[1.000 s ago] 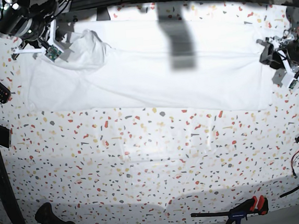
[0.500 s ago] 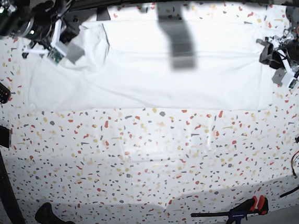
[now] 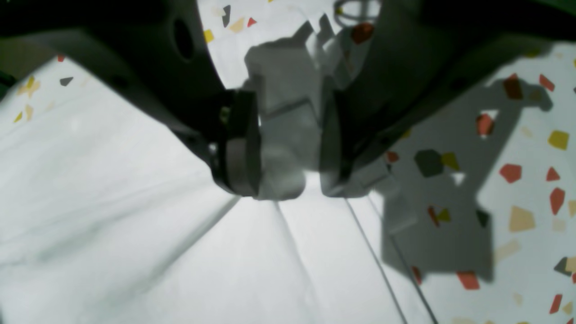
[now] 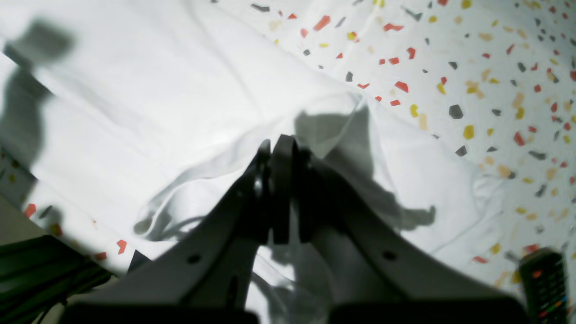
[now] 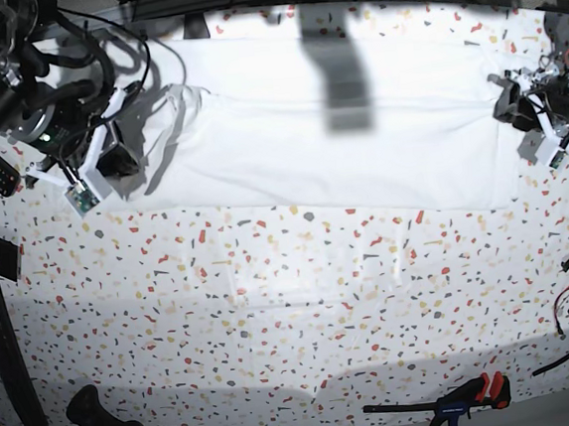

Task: Fold the T-shirt properly
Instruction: 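Release the strip ends and move both grippers inward along the strip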

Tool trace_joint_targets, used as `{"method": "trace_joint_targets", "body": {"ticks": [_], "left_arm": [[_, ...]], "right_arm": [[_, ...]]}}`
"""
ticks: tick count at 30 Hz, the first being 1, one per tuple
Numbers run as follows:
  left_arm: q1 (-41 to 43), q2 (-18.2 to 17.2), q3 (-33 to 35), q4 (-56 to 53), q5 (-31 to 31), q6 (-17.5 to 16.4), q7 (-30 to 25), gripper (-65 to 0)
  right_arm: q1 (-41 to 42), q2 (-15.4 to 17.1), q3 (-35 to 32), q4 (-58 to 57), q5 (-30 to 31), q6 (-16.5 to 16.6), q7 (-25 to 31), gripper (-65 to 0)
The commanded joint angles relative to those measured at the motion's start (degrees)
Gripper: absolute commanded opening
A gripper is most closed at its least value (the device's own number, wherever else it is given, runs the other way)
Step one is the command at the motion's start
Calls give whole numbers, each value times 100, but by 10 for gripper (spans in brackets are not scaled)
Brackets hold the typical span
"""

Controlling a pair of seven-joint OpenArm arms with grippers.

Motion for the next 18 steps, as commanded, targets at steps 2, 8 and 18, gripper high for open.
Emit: {"method": "trace_joint_targets", "body": {"ticks": [2,8,18], "left_arm": [[-48,-127,-52,87,-15,-34,-17,-433],[-50,-127,-52,87,-15,-34,-15,-433],[-48,-127,-52,87,-11,-34,-13,-433]], "right_arm": [[17,66,39,-195,-15,-254,81,-650],[17,50,39,-1226,-721,-1001,96,-650],[20,52,39,-1886,-756,-1014,-17,-568]]}}
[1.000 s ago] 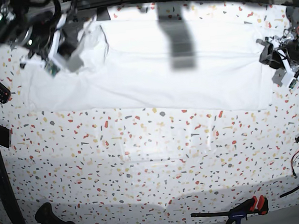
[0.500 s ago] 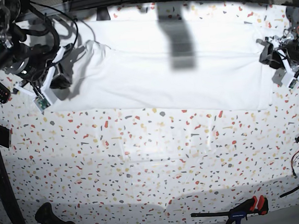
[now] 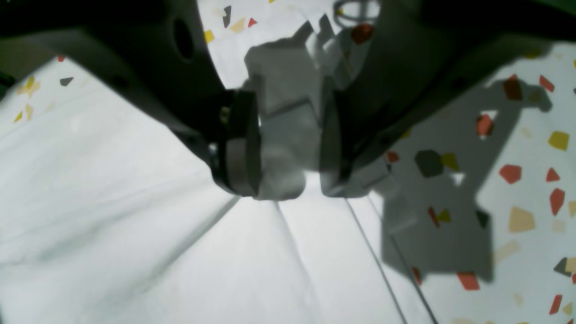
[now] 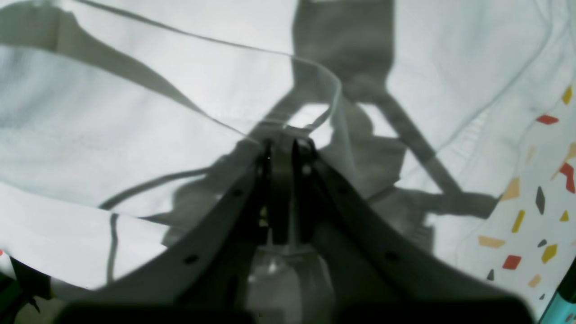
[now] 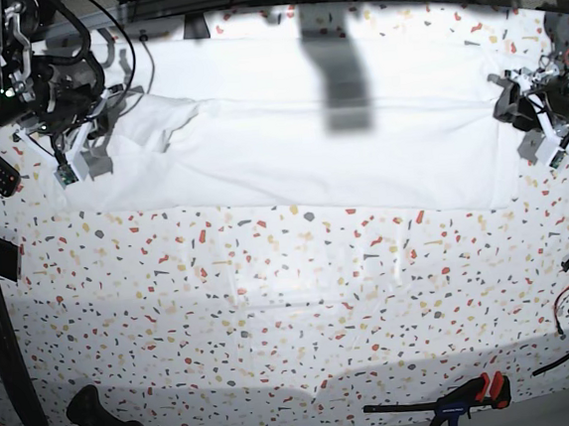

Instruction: Fold the T-shirt properly

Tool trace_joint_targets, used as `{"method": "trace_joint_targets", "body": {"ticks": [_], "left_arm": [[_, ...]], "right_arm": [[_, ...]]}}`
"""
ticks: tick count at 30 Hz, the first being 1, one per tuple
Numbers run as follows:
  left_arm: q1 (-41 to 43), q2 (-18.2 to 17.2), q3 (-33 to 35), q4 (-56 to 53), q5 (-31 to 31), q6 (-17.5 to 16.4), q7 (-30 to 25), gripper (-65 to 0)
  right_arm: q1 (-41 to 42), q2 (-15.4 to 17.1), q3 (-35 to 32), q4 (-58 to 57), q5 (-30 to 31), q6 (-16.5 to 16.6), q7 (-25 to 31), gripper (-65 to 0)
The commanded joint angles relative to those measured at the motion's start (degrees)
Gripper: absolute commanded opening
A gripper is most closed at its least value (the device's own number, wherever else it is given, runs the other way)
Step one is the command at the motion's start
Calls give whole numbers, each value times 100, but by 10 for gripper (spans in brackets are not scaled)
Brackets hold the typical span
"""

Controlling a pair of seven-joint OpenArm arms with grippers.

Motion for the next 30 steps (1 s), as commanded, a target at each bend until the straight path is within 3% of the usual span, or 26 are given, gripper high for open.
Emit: {"method": "trace_joint_targets", "body": {"ticks": [1,3,5,11,18,22,26,30], "left_arm": [[-50,-131,-52,87,-13,-34,4,-433],[-50,-131,-52,87,-17,-34,24,-433],[-52,-131,-52,96,-20,-34,22,-433],[-50,-131,-52,455,-17,-34,24,-433],[-50,-131,-52,1108,-17,199,20,-433],[-48,-111,-52,1338,-138,323,-568,-433],[-33,214,-52,1327,-140,302,-754,-433],[74,774,-24,1241,140,299,-758,-433]], "right_arm": [[28,81,39,57,-13,-66,-59,-519],[31,83,39,76,-13,-66,-107,-438],[31,81,39,162,-9,-66,-127,-401],[31,83,42,813,7,-63,-59,-400],[31,81,42,1832,9,-66,-55,-400],[28,66,39,2079,247,-68,313,-400],[26,-223,39,1878,234,-59,354,-400],[28,-546,33,1368,-306,-35,734,-400]]}}
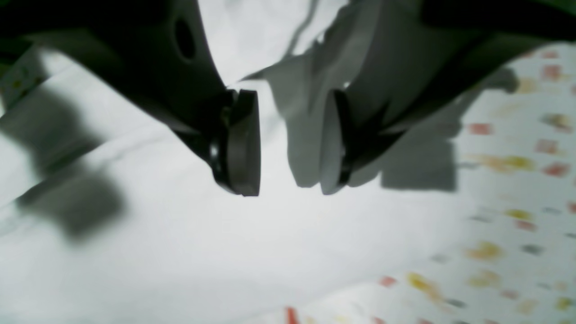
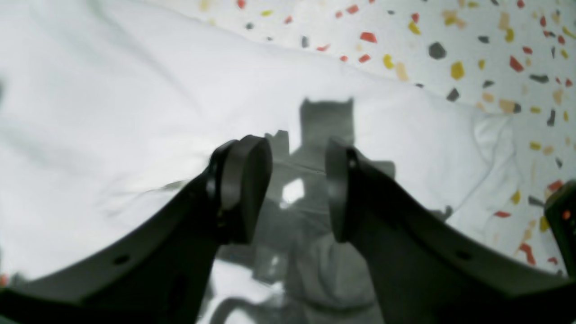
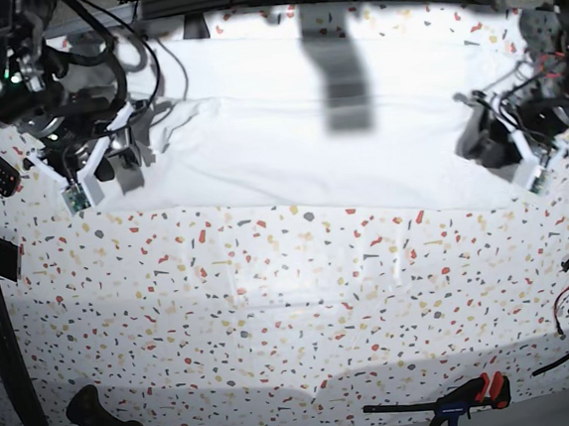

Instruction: Fold the T-shirt properly

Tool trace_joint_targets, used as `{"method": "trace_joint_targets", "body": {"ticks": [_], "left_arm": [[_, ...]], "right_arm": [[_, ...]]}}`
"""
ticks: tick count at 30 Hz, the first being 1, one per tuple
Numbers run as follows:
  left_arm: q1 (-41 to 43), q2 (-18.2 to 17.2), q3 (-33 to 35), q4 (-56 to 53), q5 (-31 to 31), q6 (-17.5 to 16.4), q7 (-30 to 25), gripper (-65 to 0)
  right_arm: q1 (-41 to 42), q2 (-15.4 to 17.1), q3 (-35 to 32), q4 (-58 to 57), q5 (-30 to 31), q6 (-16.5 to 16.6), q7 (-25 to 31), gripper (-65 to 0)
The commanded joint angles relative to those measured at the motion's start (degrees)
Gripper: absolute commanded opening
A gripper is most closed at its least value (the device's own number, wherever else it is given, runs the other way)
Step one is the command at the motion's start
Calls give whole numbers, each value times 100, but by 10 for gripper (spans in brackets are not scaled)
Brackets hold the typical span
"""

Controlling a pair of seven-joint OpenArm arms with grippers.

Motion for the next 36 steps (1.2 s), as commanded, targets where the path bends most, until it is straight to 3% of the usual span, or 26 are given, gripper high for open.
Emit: {"method": "trace_joint_targets", "body": {"ticks": [1,7,14,20,24,33,36], "left_arm": [[4,59,-31,68,-13,-4,-136,-433],[153,643,-33,-81,839,-4,-168,-433],[2,654,-26,-1550,1346,-4,-605,-433],[-409,654,-26,-2540,1469,-2,-911,-433],[-793,649,-26,-2879,1989,24,-1145,-433],[-1530,179,-26,-3167,2264,254,-1180,-433],[-1705,-70,-26,-3145,1792,282,-1016,-432]], "right_arm": [[28,-9,33,-68,-111,-15,162,-400],[31,-212,28,-1167,-442,15,487,-400],[417,-216,28,-2218,-555,74,704,-400],[1228,-216,28,-2983,-555,356,717,-400],[1762,-249,-7,-3659,-531,354,715,-400],[2295,-264,-1276,-4330,-538,345,643,-400],[2435,-262,-1436,-4301,-540,348,586,-400]]}}
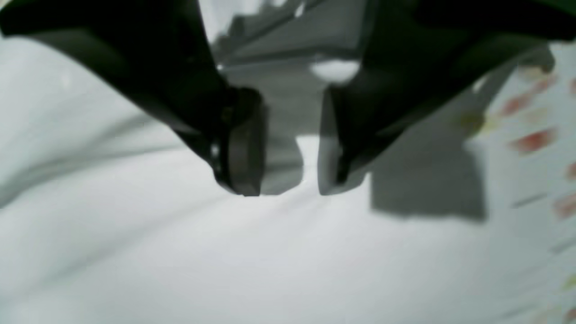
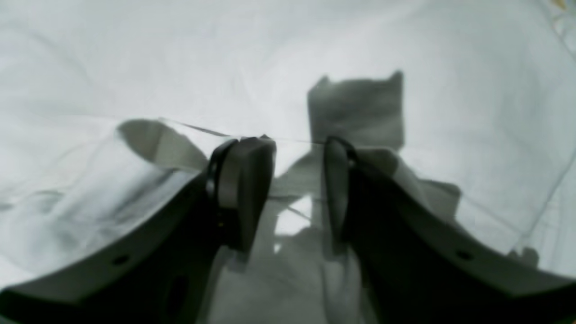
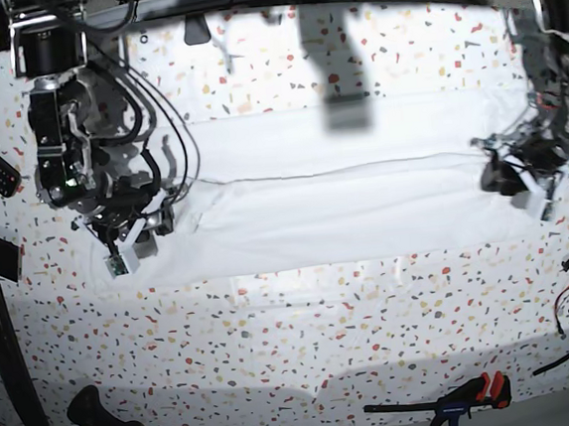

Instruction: Fold the T-shirt properly

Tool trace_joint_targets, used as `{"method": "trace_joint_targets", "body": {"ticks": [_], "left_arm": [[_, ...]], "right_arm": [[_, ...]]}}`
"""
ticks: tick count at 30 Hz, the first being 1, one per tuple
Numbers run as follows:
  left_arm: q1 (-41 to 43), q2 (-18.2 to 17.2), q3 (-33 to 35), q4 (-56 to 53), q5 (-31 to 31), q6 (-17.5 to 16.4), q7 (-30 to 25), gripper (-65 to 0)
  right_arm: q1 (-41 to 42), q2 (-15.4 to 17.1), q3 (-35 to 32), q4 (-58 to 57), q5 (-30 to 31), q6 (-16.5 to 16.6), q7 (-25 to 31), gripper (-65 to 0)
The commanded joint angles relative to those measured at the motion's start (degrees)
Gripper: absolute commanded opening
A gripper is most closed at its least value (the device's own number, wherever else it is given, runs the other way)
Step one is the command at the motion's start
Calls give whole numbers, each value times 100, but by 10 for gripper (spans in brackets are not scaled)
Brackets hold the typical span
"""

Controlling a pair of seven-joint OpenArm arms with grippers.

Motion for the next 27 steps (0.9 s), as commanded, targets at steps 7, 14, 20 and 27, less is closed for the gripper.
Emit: {"method": "trace_joint_targets", "body": {"ticks": [7,14,20,27], "left_arm": [[-251,-496,-31,898,-1272,208,964,-432],[-240,-798,-31,1779,-1329,466,1700,-409],[-221,-994,-31,1436,-1373,455,2181,-361],[-223,-997,-33,516,-1421,485,1803,-340]], "right_arm": [[367,-9,389,345,-144,0,-1102,-400],[396,-11,894,1340,-144,0,-1637,-400],[393,101,1128,2540,411,2,-2778,-377],[125,179,1128,2986,647,7,-2924,-316]]}}
